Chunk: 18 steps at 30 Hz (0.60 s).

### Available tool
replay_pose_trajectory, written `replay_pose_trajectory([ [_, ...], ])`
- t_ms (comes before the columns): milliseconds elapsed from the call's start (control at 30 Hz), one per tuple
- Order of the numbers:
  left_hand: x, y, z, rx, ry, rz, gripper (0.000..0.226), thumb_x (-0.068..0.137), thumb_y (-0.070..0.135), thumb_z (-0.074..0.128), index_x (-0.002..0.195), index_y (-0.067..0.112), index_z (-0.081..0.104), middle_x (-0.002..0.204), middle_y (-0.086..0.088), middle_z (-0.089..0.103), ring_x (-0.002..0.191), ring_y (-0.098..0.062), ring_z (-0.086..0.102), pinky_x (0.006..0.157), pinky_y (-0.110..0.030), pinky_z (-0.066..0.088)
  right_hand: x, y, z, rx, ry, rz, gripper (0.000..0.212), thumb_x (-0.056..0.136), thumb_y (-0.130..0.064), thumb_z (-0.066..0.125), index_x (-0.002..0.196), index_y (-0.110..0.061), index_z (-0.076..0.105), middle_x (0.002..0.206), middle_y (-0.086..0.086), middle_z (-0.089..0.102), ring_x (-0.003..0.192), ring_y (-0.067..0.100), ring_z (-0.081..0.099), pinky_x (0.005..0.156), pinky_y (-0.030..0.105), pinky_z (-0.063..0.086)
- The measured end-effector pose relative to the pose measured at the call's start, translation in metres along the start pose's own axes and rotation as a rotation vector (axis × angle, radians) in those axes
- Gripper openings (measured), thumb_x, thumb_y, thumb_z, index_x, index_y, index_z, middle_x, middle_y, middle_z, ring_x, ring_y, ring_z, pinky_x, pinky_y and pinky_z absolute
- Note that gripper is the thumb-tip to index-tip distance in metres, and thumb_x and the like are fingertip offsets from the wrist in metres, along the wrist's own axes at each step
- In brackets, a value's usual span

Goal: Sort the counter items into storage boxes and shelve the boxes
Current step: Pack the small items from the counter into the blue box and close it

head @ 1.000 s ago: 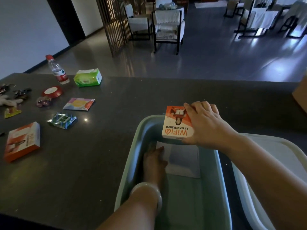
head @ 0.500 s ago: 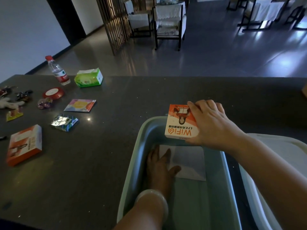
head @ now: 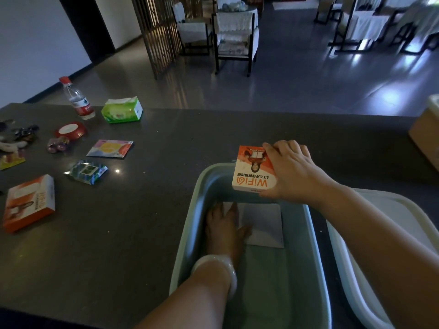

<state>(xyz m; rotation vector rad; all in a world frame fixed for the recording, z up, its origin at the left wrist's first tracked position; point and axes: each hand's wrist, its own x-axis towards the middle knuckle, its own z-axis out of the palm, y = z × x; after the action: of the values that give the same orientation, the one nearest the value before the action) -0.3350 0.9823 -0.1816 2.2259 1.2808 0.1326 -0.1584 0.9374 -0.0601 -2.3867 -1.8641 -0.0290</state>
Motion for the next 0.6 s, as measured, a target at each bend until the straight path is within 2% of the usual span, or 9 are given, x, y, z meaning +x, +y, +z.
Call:
replay_pose_trajectory([
  [67, -0.006, 0.007, -0.009, -0.07, 0.023, 0.012, 0.061, 0.091, 0.046, 0.056, 0.146, 0.032, 0.034, 0.154, -0.003, 0.026, 0.143, -0.024, 0.02, 0.117, -0.044, 0.018, -0.001, -0.001, -0.002, 0.009, -0.008, 0.006, 0.11, 0.065, -0.072, 0.066, 0.148, -0.02, 0.016, 0.139, 0.001, 0.032, 0.128, 0.021, 0.027, 0.112, 0.044, 0.02],
  [133, -0.012, 0.016, -0.014, -0.179, 0.069, 0.029, 0.039, 0.096, 0.032, 0.053, 0.135, 0.035, 0.047, 0.145, 0.001, 0.039, 0.136, -0.022, 0.034, 0.113, -0.045, 0.031, -0.005, -0.003, -0.003, 0.022, -0.007, 0.011, 0.11, 0.064, -0.072, 0.066, 0.148, -0.02, 0.017, 0.139, 0.001, 0.032, 0.128, 0.02, 0.027, 0.112, 0.043, 0.02],
  [167, -0.014, 0.021, -0.018, -0.201, 0.108, 0.06, 0.036, 0.097, 0.024, 0.052, 0.132, 0.034, 0.05, 0.14, 0.003, 0.042, 0.133, -0.019, 0.038, 0.111, -0.043, 0.034, -0.007, -0.003, -0.003, 0.026, -0.005, 0.014, 0.111, 0.063, -0.073, 0.066, 0.147, -0.02, 0.018, 0.138, 0.0, 0.033, 0.127, 0.02, 0.027, 0.112, 0.043, 0.021],
  [267, -0.02, 0.03, -0.036, -0.311, 0.256, 0.042, 0.035, 0.091, 0.017, 0.062, 0.124, 0.028, 0.057, 0.124, 0.008, 0.054, 0.119, -0.008, 0.051, 0.103, -0.027, 0.041, -0.013, -0.005, -0.006, 0.037, -0.008, 0.032, 0.112, 0.061, -0.075, 0.064, 0.147, -0.019, 0.018, 0.137, 0.0, 0.033, 0.126, 0.019, 0.028, 0.111, 0.043, 0.022],
  [333, -0.028, 0.029, -0.056, -0.429, 0.301, 0.135, 0.026, 0.09, 0.015, 0.063, 0.108, 0.034, 0.061, 0.106, 0.015, 0.062, 0.102, 0.004, 0.057, 0.088, -0.014, 0.046, -0.017, -0.005, -0.007, 0.053, -0.004, 0.056, 0.114, 0.06, -0.077, 0.063, 0.147, -0.019, 0.018, 0.135, 0.0, 0.034, 0.125, 0.019, 0.028, 0.111, 0.042, 0.023],
  [400, -0.036, 0.021, -0.075, -0.484, 0.352, 0.245, 0.03, 0.089, 0.01, 0.065, 0.104, 0.036, 0.06, 0.098, 0.021, 0.059, 0.096, 0.013, 0.054, 0.084, -0.006, 0.043, -0.021, -0.005, -0.007, 0.065, -0.004, 0.071, 0.115, 0.058, -0.077, 0.064, 0.147, -0.019, 0.019, 0.135, 0.0, 0.034, 0.124, 0.019, 0.028, 0.11, 0.043, 0.023],
  [433, -0.038, 0.015, -0.081, -0.468, 0.402, 0.288, 0.032, 0.087, 0.008, 0.066, 0.108, 0.031, 0.061, 0.101, 0.021, 0.057, 0.098, 0.012, 0.053, 0.087, -0.004, 0.038, -0.023, -0.006, -0.006, 0.068, -0.007, 0.074, 0.115, 0.058, -0.076, 0.064, 0.147, -0.02, 0.018, 0.135, 0.0, 0.034, 0.125, 0.019, 0.028, 0.111, 0.043, 0.023],
  [500, -0.039, 0.005, -0.096, -0.36, 0.498, 0.328, 0.038, 0.084, 0.005, 0.069, 0.119, 0.018, 0.062, 0.111, 0.009, 0.055, 0.108, -0.002, 0.05, 0.091, -0.004, 0.03, -0.027, -0.009, -0.004, 0.063, -0.012, 0.079, 0.115, 0.058, -0.074, 0.066, 0.148, -0.02, 0.018, 0.135, 0.0, 0.034, 0.125, 0.019, 0.027, 0.111, 0.042, 0.023],
  [600, -0.03, -0.013, -0.111, -0.182, 0.471, 0.309, 0.045, 0.086, 0.01, 0.068, 0.13, 0.013, 0.056, 0.123, -0.003, 0.053, 0.118, -0.02, 0.046, 0.097, -0.013, 0.029, -0.031, -0.02, -0.002, 0.047, -0.008, 0.064, 0.114, 0.059, -0.073, 0.066, 0.148, -0.02, 0.018, 0.134, -0.001, 0.035, 0.124, 0.019, 0.028, 0.111, 0.041, 0.024],
])
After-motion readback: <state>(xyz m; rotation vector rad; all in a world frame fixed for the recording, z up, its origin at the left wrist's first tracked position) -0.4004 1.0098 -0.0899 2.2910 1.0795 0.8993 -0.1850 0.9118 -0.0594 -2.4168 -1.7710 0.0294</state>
